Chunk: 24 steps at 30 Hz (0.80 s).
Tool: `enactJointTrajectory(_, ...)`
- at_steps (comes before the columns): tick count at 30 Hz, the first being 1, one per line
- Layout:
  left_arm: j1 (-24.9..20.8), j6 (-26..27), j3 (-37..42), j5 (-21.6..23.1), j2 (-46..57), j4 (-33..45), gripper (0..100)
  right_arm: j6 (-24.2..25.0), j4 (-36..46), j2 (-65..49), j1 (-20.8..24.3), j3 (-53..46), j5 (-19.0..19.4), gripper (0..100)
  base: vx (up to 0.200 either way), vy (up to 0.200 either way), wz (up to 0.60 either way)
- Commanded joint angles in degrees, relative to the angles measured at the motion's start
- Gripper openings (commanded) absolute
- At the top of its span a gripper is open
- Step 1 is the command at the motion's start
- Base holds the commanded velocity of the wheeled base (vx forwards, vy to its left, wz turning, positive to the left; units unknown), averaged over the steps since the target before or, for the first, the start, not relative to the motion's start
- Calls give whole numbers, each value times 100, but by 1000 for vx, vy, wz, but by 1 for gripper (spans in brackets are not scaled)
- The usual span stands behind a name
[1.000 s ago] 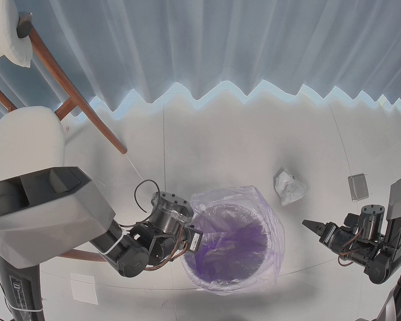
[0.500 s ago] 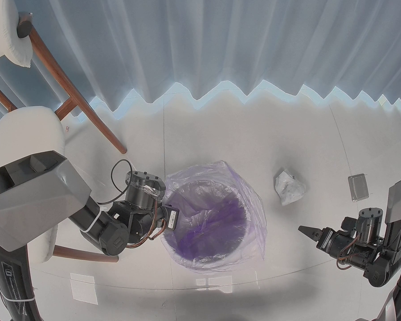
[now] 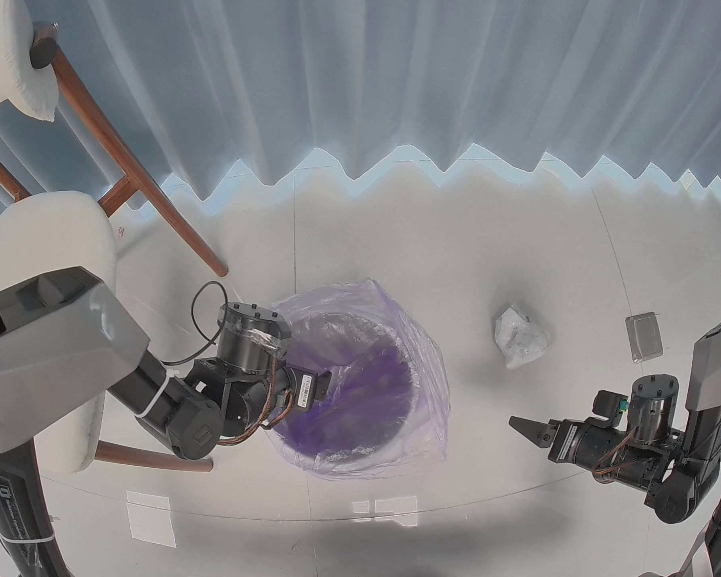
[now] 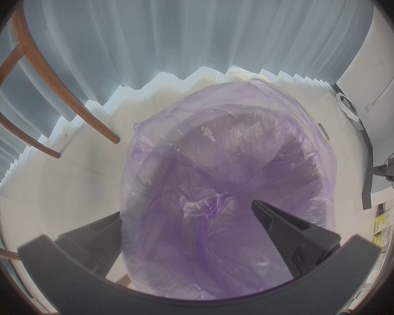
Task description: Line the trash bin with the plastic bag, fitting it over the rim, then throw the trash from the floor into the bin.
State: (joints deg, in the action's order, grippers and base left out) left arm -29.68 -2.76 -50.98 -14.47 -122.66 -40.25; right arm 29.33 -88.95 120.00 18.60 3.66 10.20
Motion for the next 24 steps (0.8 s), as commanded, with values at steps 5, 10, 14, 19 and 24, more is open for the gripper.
enactJointTrajectory(5,50,-15,633,23,911,-26,100,-384,-105,-30,609,707,-10,100,0,0,0)
enactJointTrajectory(10,33,21,1134,67,972,-44,100,-411,-96,208,750,997,-18,100,0,0,0)
enactJointTrajectory(14,24,21,915,58,419,-53,100,-393,-105,199,873,909,-27,100,0,0,0)
enactJointTrajectory(19,147,3,660,23,-179,-44,100,-367,-105,146,882,750,-203,100,0,0,0)
enactJointTrajectory(24,305,3,501,-3,-311,0,100,-349,-105,85,873,610,-203,100,0,0,0)
